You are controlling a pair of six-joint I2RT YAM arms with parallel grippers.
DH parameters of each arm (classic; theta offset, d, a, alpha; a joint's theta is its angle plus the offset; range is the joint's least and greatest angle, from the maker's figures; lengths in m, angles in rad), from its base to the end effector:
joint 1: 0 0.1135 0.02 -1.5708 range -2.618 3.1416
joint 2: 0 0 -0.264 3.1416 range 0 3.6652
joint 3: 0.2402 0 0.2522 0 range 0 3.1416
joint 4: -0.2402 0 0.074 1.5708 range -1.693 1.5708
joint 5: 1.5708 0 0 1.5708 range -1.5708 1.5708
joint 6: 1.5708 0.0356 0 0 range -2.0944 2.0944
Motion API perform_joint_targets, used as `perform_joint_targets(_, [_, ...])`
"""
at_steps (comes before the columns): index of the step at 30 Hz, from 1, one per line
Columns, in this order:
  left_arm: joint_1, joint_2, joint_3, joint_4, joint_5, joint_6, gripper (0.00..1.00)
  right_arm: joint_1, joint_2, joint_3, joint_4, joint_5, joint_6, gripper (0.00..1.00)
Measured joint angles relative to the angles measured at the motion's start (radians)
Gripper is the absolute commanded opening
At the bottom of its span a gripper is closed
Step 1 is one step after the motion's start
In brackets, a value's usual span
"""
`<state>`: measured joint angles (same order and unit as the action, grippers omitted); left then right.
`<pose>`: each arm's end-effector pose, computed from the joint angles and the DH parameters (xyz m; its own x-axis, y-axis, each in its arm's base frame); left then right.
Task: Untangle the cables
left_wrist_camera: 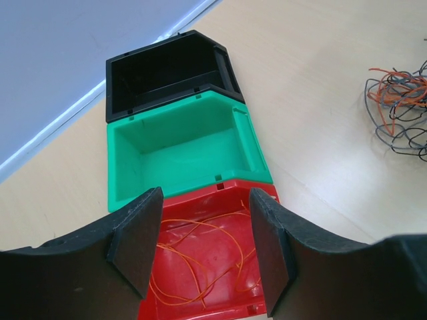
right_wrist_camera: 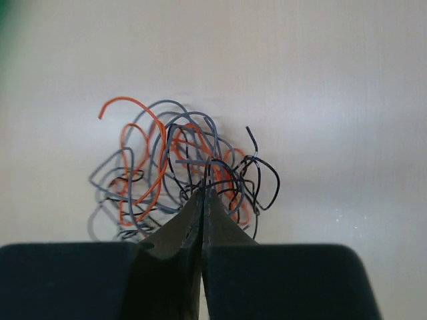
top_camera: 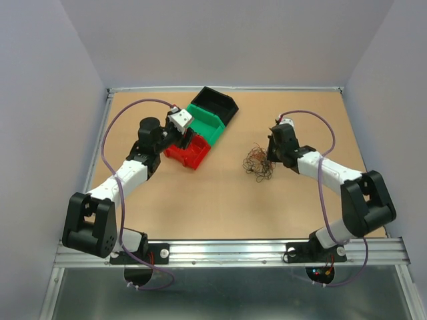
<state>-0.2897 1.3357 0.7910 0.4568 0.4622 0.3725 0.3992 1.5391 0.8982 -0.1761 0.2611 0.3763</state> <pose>0.2873 -0.1022 0.2853 0.1696 0.2894 -0.9421 0.6653 0.6716 0.3261 0.2966 0.1151 0.2000 -0.7029 0.0888 -0.7057 0.0490 0.9959 0.0765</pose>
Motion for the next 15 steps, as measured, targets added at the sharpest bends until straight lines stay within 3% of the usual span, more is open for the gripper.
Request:
perform_joint_targets(8, [-0.058, -0.029, -0.04, 0.001, 0.035, 0.035, 0.67, 0.003, -0.372, -0.124, 0.148, -0.283, -0.041, 0.01])
perform_joint_targets(15, [-0.092, -0.054, -0.047, 0.002, 0.14, 0.047, 0.73, 0.008, -0.487, -0.195, 0.267, -0.52, -0.064, 0.01])
